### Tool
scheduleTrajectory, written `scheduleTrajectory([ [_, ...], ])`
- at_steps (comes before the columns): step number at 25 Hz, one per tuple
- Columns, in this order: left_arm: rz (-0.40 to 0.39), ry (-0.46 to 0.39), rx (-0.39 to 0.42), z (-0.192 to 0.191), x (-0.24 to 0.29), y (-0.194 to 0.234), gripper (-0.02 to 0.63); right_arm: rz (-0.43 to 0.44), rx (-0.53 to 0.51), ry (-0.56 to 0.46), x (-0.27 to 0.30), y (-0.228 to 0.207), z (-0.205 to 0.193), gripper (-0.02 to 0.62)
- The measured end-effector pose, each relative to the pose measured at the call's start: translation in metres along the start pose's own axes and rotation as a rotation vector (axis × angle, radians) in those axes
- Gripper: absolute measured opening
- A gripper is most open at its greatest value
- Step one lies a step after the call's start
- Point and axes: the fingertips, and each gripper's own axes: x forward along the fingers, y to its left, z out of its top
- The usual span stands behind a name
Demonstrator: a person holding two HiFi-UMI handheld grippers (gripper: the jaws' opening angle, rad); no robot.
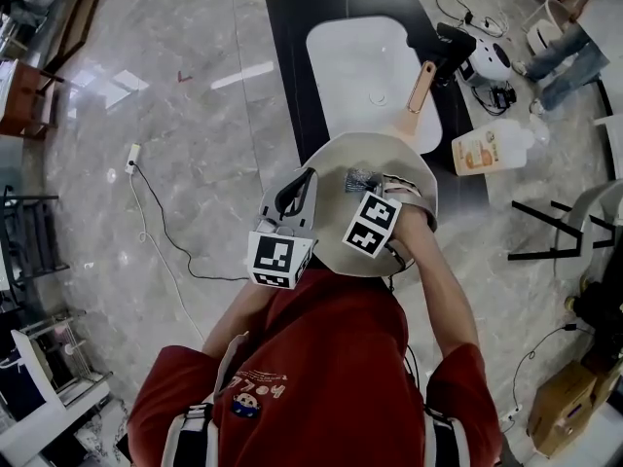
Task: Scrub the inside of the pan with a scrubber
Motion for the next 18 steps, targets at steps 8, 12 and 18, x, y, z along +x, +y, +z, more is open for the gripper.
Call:
scheduleTrajectory([
  [8,-0.02,-0.039,0.015,0.016,0.007,-0.01,0.005,0.091,-0.006,-0.015,-0.019,0.054,-0.007,0.049],
  [12,-0.035,-0.058,0.016,0.024,0.009,-0.017,0.005,0.091,0.08,-0.051,-0.027,0.055,-0.012,0.059],
  [18,-0.033,-0.1,0.019,0.045,0.016,-0.021,0.005,0.007,0.32,-0.191,-0.047,0.031,-0.021,0.058],
])
